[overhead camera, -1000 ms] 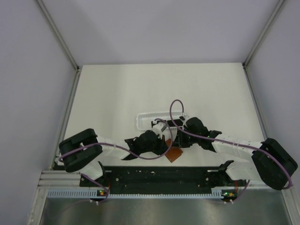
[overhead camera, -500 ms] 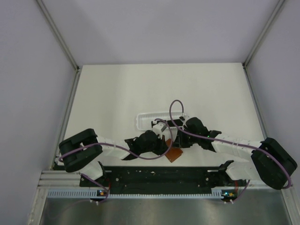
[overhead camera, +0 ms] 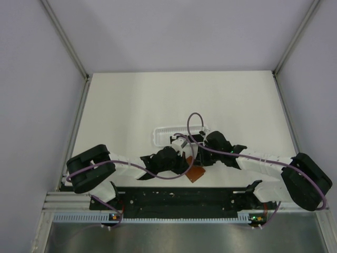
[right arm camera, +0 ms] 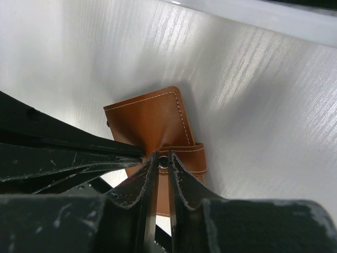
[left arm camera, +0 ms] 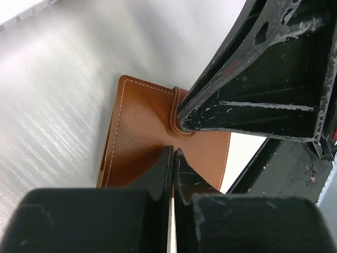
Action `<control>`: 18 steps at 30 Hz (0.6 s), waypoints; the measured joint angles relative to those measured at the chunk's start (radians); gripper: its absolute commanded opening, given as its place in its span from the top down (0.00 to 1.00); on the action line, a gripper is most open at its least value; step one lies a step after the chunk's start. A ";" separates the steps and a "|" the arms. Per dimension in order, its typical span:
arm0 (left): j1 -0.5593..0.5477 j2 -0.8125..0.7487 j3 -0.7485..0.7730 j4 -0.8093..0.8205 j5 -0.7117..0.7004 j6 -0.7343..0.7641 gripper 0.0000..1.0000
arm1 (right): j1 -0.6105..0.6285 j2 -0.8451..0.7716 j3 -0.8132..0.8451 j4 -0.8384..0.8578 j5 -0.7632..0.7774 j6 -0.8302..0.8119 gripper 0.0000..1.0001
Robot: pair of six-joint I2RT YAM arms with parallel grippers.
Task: Put the credit cards into the card holder
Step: Close the card holder at the center of the board.
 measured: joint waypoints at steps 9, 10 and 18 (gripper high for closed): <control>0.000 0.000 0.002 -0.004 0.000 0.000 1.00 | 0.097 0.003 0.042 -0.057 0.133 -0.024 0.84; 0.000 0.000 0.002 -0.003 0.001 0.000 1.00 | 0.107 0.003 0.044 -0.058 0.148 -0.024 0.85; 0.000 0.000 0.002 -0.002 0.001 -0.005 1.00 | 0.183 0.001 0.041 -0.050 0.262 0.014 0.91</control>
